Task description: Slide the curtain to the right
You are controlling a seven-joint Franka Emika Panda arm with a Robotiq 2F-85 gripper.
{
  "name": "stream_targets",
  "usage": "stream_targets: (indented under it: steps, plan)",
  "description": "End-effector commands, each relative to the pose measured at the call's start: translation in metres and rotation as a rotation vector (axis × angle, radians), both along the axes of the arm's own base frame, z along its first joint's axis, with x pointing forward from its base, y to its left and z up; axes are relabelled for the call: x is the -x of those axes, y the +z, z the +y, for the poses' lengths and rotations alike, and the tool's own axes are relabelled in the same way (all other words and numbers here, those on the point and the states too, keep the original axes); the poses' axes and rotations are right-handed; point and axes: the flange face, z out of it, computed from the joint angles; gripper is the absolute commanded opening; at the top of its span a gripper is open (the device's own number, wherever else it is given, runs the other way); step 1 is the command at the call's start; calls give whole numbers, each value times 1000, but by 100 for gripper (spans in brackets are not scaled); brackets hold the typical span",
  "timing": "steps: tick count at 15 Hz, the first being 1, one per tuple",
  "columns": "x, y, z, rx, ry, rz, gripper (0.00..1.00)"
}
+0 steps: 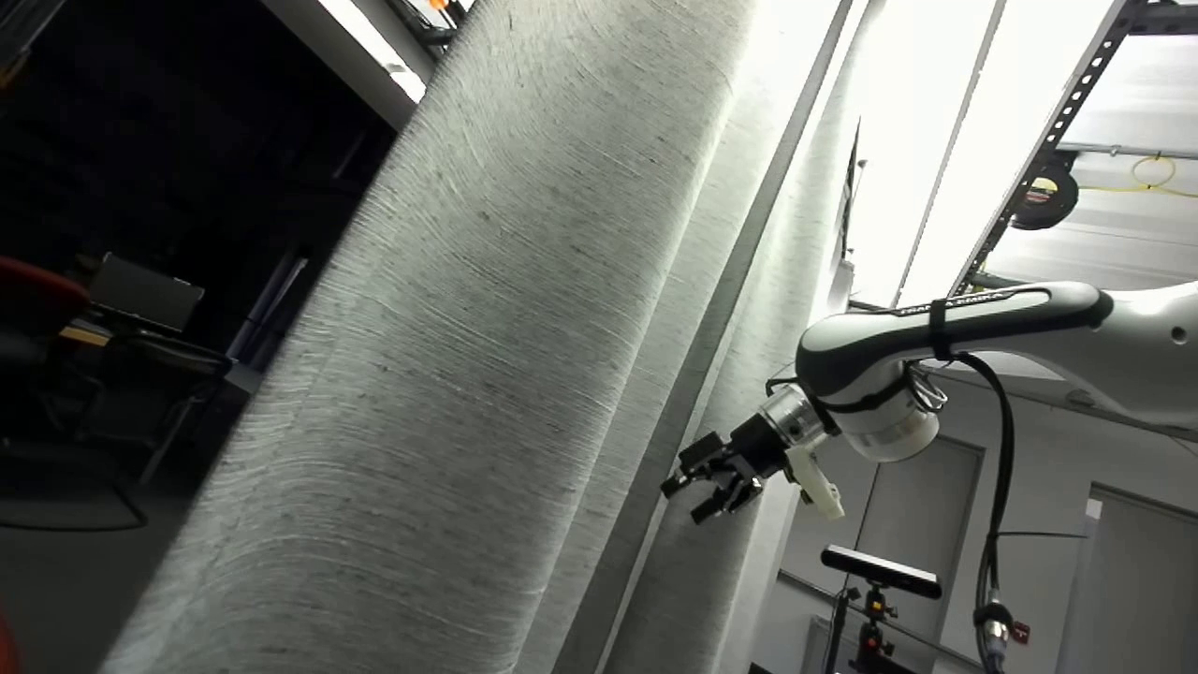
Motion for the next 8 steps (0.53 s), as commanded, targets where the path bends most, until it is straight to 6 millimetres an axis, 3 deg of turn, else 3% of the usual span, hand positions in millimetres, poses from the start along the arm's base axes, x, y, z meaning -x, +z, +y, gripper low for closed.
stream_targets:
  steps: [1, 8]
  plan:
    - [0, 1, 2, -1, 4, 5, 100]
    - [2, 1, 4, 15, 6, -3, 100]
